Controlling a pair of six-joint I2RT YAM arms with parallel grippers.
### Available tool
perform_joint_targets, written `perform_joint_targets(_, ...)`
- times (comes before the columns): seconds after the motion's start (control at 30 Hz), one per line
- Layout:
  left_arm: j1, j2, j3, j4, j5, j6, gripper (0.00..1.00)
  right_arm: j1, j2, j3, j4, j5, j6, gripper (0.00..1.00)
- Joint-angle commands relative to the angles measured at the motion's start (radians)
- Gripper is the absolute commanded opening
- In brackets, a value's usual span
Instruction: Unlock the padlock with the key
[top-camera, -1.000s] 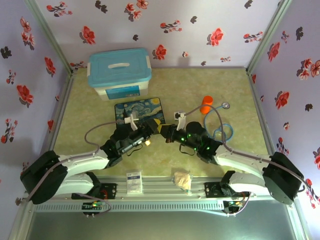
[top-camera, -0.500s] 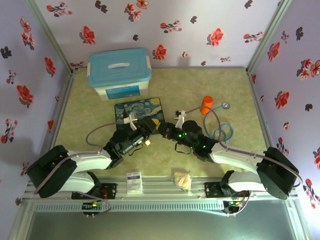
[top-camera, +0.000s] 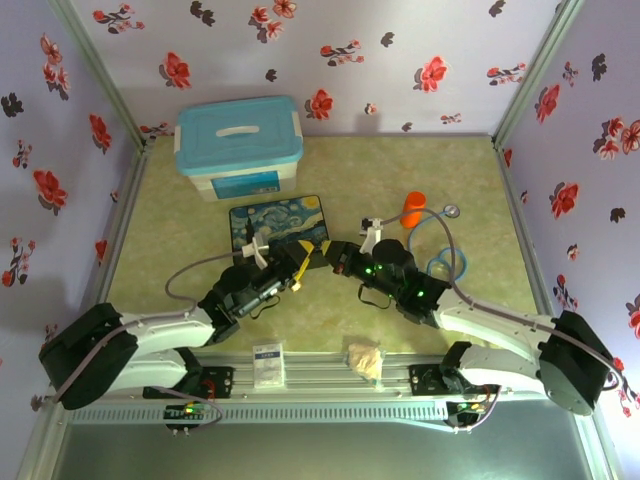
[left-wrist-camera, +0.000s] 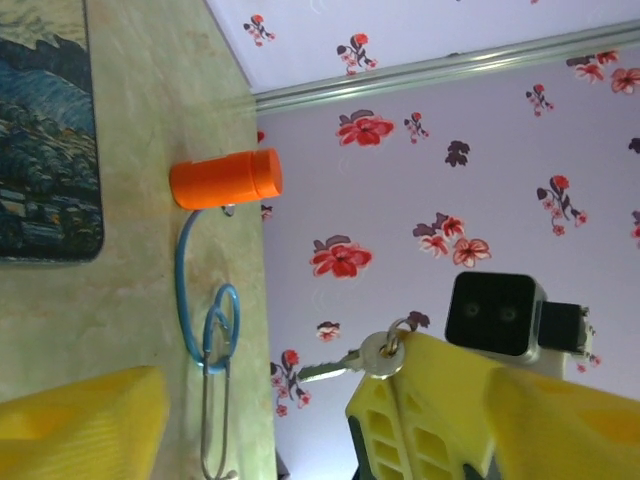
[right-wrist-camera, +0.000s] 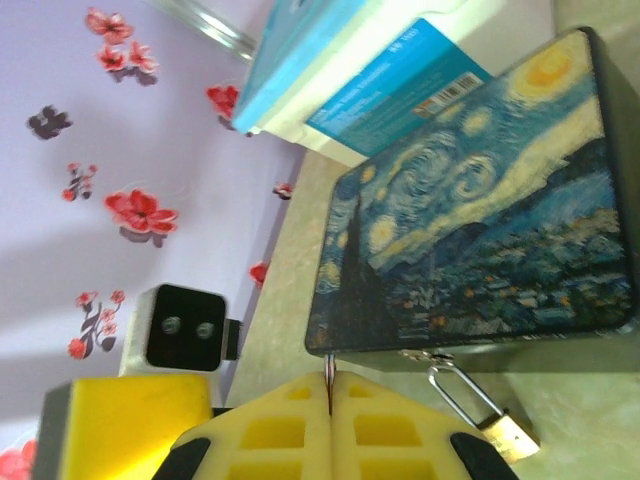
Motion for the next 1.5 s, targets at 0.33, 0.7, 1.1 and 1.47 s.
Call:
perform_joint_targets(0.33,-0.032,0.024,0.05,0.19,-0.083,-0.151,1.0,0.069,0.163,0.044,0.258,-0.096,-0.106,0.0)
perform_joint_targets(0.7,-0.015,-0.022,-0.033,0.161,-0.128,-0.167,0.83,0.085,0.175,0.001,0.28,-0.089,-0.108,0.0)
perform_joint_targets(1.1,0.006,-0.031,-0.051,0.142,-0.133,-0.152,0.65,0.085,0.125,-0.022,0.203,-0.063,-0.128,0.0)
perform_joint_targets(1.47,0.007,-0.092,-0.059,0.074,-0.135,-0.118,0.51,0.085,0.128,-0.021,0.194,-0.041,-0.134,0.0)
